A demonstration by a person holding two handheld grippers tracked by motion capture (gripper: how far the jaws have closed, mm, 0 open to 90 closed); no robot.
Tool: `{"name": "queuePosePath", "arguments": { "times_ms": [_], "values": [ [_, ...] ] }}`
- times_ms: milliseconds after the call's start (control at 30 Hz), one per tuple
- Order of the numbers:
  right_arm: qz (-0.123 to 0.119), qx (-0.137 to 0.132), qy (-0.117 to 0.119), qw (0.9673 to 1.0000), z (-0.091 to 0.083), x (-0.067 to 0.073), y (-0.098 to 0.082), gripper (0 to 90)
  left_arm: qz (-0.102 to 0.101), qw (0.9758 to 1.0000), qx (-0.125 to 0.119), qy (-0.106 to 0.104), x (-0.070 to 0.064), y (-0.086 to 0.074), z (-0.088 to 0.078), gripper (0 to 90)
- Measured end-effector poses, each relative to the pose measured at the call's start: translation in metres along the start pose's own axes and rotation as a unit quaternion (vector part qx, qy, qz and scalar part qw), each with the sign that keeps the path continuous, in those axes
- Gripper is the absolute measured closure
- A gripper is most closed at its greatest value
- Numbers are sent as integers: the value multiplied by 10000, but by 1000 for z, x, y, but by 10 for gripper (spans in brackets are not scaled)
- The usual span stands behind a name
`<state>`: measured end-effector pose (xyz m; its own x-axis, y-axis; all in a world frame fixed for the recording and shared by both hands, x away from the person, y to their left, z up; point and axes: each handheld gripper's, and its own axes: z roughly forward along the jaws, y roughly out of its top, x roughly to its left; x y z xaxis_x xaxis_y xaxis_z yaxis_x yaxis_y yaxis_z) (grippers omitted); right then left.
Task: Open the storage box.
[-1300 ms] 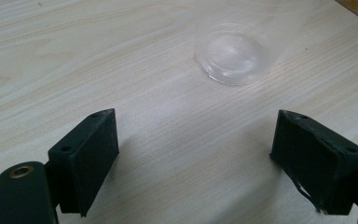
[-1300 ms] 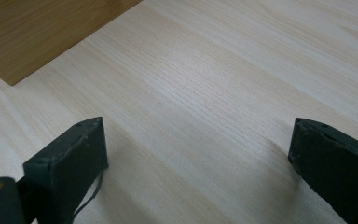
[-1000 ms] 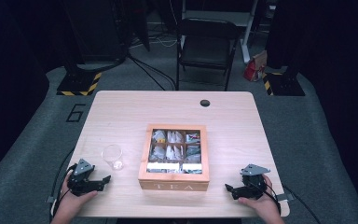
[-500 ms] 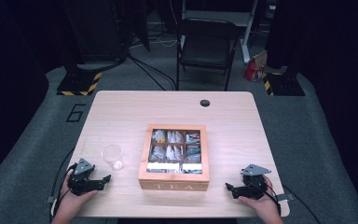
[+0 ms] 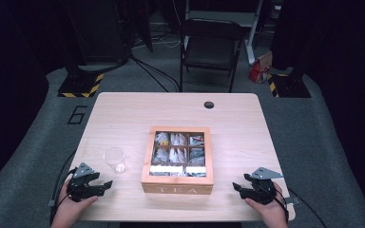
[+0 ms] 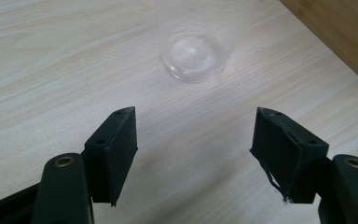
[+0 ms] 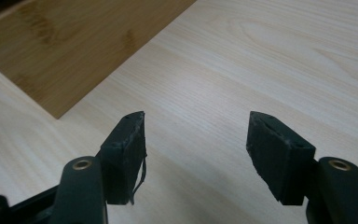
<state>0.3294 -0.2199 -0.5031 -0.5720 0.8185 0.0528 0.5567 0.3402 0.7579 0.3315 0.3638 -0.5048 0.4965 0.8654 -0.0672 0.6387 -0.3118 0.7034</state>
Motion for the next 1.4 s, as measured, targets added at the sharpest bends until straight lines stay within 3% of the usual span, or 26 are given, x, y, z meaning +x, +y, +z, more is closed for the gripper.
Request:
{"name": "queuePosePath", "arguments": {
  "times_ms": [133,267,467,567,867,1033,1400],
  "values": [
    [-97,19,60,9999,-6,6,2,371,-26,9998,-158,-116,-6,4,-10,322],
    [4,-80,140,9999,-10,10,6,371,-92,9991,-261,-309,-11,8,-17,330],
    [-52,-172,253,9995,-13,18,12,374,-2,9994,-257,-218,-18,13,-26,348],
    [-148,-192,289,9993,-14,23,16,365,5,9991,-377,-186,-22,15,-30,354],
    [-213,-201,426,9987,-18,37,25,364,71,9980,-569,-265,-34,26,-44,354],
    [-160,-264,622,9976,-22,43,29,381,119,9971,-642,-390,-43,30,-45,354],
    [-437,-317,789,9954,-22,55,34,442,360,9952,-594,-690,-63,35,-38,364]
  ]
}}
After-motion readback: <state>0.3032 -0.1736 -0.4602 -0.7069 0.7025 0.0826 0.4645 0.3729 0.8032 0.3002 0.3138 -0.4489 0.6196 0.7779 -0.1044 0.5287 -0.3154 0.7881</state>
